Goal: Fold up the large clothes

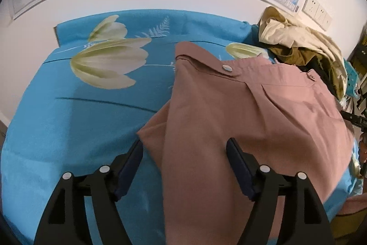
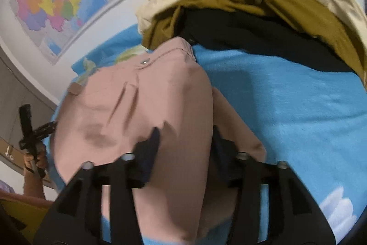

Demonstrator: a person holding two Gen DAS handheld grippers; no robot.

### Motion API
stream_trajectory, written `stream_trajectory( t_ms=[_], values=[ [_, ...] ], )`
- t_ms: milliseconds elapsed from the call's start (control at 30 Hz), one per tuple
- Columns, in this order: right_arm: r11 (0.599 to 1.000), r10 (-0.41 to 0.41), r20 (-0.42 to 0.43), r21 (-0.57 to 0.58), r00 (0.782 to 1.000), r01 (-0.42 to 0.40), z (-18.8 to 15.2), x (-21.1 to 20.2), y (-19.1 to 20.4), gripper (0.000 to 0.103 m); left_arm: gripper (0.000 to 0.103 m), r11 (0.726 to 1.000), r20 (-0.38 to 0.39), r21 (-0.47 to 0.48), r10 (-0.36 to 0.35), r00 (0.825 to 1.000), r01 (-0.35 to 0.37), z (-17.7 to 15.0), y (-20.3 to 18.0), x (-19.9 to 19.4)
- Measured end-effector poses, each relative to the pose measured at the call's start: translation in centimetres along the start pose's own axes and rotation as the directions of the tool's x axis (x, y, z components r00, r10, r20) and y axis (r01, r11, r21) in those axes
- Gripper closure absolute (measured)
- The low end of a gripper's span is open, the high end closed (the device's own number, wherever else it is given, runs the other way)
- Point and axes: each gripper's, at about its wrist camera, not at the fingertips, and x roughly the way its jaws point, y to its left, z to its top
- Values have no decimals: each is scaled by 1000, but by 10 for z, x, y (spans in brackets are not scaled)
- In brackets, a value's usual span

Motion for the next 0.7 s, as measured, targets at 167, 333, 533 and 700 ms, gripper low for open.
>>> stream_trajectory(
  t_ms=[167, 333, 533, 700],
  values=[
    [999, 47, -4, 26, 999, -47, -20, -21, -5, 33, 28, 998, 22, -33, -49, 999, 50, -19, 6, -22],
    [998, 60, -40, 17, 997, -60, -42, -17, -1, 30, 15, 997, 1, -43, -61, 998, 61, -38, 3, -26],
    [997, 71, -34, -31, 997, -72, -39, -17, 7, 90, 29, 994, -4, -56, -96, 995, 95, -50, 1, -24],
    [999, 33, -17, -10, 999, -34, -29, -13, 3, 96, 58, 992, -11, -41, -120, 993, 119, -57, -7, -24]
  ],
)
